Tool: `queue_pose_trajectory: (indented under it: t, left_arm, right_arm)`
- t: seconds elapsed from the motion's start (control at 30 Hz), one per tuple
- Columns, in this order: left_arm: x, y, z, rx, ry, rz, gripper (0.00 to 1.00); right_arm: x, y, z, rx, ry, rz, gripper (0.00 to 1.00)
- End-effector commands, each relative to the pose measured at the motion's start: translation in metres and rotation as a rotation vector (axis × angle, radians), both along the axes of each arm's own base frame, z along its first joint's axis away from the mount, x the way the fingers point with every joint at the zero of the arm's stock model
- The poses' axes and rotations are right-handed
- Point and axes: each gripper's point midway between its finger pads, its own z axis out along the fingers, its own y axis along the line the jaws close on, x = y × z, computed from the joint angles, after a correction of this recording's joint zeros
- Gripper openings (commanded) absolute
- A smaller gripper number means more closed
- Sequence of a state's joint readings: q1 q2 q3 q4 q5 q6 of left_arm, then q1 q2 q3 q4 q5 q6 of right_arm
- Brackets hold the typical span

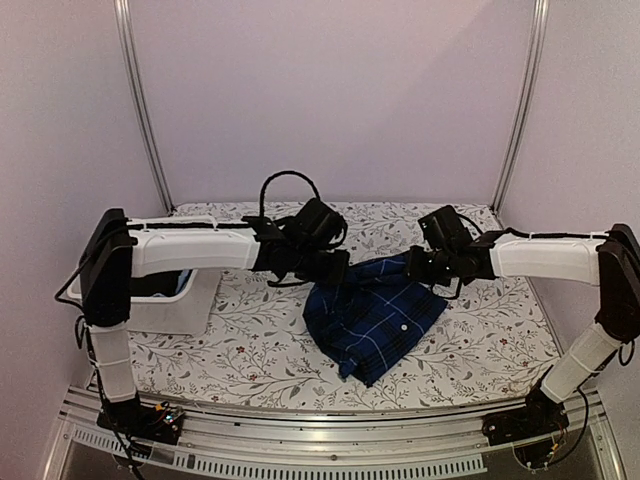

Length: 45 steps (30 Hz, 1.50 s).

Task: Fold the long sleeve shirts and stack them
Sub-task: Pick up the crumpled shirt from the center of the board, then flatten out the crumpled shirt at the center of the board.

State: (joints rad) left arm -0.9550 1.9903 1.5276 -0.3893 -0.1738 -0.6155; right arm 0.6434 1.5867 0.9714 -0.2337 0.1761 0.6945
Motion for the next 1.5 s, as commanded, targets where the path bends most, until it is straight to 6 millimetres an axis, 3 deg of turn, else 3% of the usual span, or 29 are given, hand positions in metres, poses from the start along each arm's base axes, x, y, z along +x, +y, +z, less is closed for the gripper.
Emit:
queue_pose_trajectory:
  t: [0.0,0.2,0.33,0.43,0.7,0.9,1.0,1.07,1.1,1.17,1.2,1.23,1.33,1.47]
  left_arm:
    - [0.002,0.029,0.084,-0.050,-0.156,0.019,0.00]
    - [-0.007,0.067,0.162,-0.114,-0.301,0.023,0.00]
    - [-0.031,0.082,0.226,-0.219,-0.433,-0.067,0.00]
    - [-0.056,0.091,0.270,-0.312,-0.527,-0.158,0.00]
    - [-0.118,0.108,0.357,-0.491,-0.711,-0.362,0.00]
    - [-0.116,0.118,0.400,-0.513,-0.787,-0.327,0.00]
    - [-0.089,0.127,0.411,-0.482,-0.783,-0.219,0.00]
    - [-0.061,0.132,0.409,-0.465,-0.727,-0.152,0.00]
    - [-0.040,0.131,0.397,-0.451,-0.666,-0.117,0.00]
    - [-0.004,0.140,0.378,-0.447,-0.558,-0.060,0.00]
    - [0.016,0.139,0.356,-0.435,-0.486,-0.043,0.00]
    - [0.036,0.136,0.327,-0.422,-0.416,-0.032,0.00]
    - [0.080,0.126,0.246,-0.394,-0.235,-0.014,0.00]
    - [0.130,0.118,0.140,-0.305,-0.060,0.032,0.00]
  right_arm:
    - [0.013,-0.028,0.067,-0.154,-0.153,-0.046,0.00]
    - [0.018,-0.069,0.165,-0.340,-0.334,-0.130,0.00]
    - [0.012,-0.098,0.244,-0.422,-0.485,-0.212,0.00]
    - [0.000,-0.113,0.302,-0.411,-0.594,-0.246,0.00]
    - [-0.055,-0.146,0.421,-0.288,-0.871,-0.253,0.00]
    - [-0.085,-0.164,0.493,-0.279,-1.021,-0.253,0.00]
    - [-0.084,-0.167,0.516,-0.328,-1.056,-0.273,0.00]
    - [-0.072,-0.160,0.521,-0.400,-1.054,-0.250,0.00]
    - [-0.055,-0.147,0.515,-0.428,-1.035,-0.214,0.00]
    - [-0.021,-0.124,0.486,-0.463,-0.958,-0.103,0.00]
    - [-0.004,-0.113,0.464,-0.438,-0.901,-0.058,0.00]
    - [0.021,-0.100,0.430,-0.438,-0.818,-0.009,0.00]
    - [0.068,-0.075,0.331,-0.369,-0.600,0.052,0.00]
    - [0.109,-0.067,0.216,-0.358,-0.376,0.015,0.00]
